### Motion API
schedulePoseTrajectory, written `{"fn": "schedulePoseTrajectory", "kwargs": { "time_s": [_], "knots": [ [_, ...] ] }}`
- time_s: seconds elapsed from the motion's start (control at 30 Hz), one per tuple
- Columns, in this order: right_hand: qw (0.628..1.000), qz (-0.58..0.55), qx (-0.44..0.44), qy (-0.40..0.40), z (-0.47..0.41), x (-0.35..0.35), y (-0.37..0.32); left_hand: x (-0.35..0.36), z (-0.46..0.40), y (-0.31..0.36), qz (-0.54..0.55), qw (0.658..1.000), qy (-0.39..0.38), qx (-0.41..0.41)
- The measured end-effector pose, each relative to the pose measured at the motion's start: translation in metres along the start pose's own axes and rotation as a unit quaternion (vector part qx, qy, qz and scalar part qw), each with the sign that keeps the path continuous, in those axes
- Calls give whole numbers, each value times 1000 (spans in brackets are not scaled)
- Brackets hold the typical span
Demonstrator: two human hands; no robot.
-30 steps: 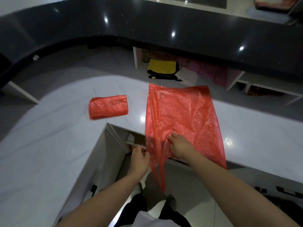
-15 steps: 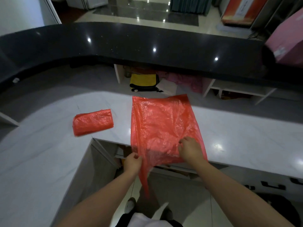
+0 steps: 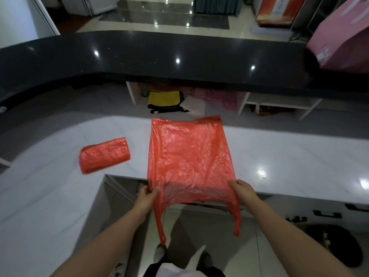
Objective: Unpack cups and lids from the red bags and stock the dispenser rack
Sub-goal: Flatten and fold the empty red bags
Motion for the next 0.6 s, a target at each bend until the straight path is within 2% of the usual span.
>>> {"fn": "schedulePoseTrajectory", "kwargs": {
  "time_s": [0.13,0.27,0.43,0.53,0.6],
  "knots": [
    [991,-115,54,-32,0,6,16,-5,-10,0,16,999,-33,4],
    [989,-128,57,-38,-4,7,25,-4,-10,-3,-4,998,-64,-18],
    [995,-95,7,5,0,7,23,6,-1,2,-109,988,-103,24],
    [996,-72,-40,41,8,9,9,18,2,13,-111,986,-111,56],
    [994,-69,-70,52,15,10,-3,24,0,23,-93,989,-90,77]
  ]
}}
Point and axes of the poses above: each hand's wrist, its own z-axis away from the middle knuckle, its own x-axis out of the palm, y = z × x, the point moved 5 cm from there along -z, towards the middle knuckle, and after that the axes turned 10 degrees about x, right-handed, at the moved point
